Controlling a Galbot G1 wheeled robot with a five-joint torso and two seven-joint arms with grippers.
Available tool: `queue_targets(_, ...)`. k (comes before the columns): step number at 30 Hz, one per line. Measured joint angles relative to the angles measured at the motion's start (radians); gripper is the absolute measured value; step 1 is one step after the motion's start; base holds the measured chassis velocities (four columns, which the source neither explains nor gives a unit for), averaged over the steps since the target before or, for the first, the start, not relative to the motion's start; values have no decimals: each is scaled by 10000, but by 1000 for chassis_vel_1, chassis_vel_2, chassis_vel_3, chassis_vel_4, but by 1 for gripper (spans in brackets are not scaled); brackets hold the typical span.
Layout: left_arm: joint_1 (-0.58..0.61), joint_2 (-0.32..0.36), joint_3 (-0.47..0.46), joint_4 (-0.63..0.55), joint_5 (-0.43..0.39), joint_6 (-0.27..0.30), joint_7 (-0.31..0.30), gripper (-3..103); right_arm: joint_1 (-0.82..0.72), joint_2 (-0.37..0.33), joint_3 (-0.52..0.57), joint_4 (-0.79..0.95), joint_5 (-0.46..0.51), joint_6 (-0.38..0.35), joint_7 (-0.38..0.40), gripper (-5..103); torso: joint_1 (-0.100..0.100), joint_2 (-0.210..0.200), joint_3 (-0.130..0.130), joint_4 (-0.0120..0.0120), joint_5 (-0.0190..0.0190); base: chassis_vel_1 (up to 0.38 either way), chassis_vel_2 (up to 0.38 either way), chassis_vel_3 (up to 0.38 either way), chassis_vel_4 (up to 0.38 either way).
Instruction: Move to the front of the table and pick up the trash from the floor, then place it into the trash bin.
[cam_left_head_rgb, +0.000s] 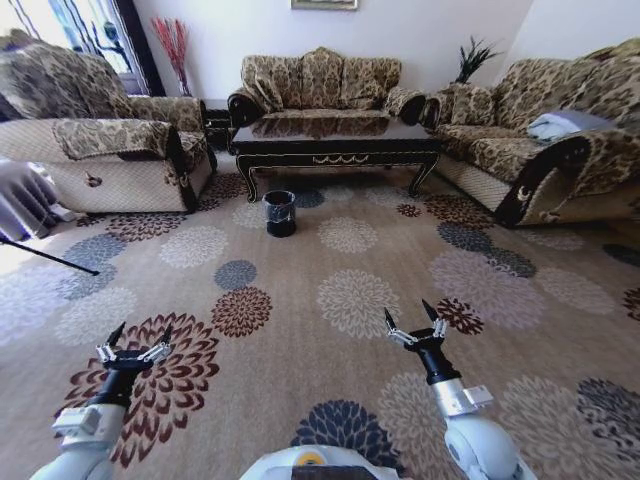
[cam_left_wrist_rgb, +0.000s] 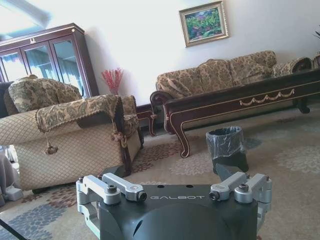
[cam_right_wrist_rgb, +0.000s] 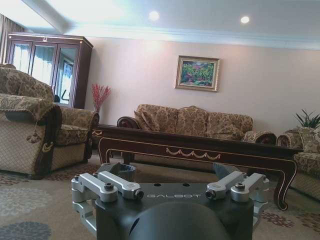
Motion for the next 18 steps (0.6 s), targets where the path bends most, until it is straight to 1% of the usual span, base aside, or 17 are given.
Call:
queue_targets(1, 0, 0, 0, 0, 0, 0, 0, 100, 0, 0, 0, 0, 0, 0, 0, 100, 0, 0, 0, 0, 0, 0, 0, 0, 0)
queue_targets(4, 0, 0, 0, 0, 0, 0, 0, 100, 0, 0, 0, 0, 0, 0, 0, 100, 23, 175, 152, 0, 0, 0, 0, 0, 0)
queue_targets(9, 0, 0, 0, 0, 0, 0, 0, 100, 0, 0, 0, 0, 0, 0, 0, 100, 57, 328, 268, 0, 0, 0, 0, 0, 0)
queue_targets(13, 0, 0, 0, 0, 0, 0, 0, 100, 0, 0, 0, 0, 0, 0, 0, 100, 104, 543, 438, 0, 0, 0, 0, 0, 0)
queue_targets(17, 0, 0, 0, 0, 0, 0, 0, 100, 0, 1, 0, 0, 0, 0, 0, 100, 129, 616, 484, 0, 0, 0, 0, 0, 0)
queue_targets(18, 0, 0, 0, 0, 0, 0, 0, 100, 0, 0, 0, 0, 0, 0, 0, 100, 145, 677, 531, 0, 0, 0, 0, 0, 0)
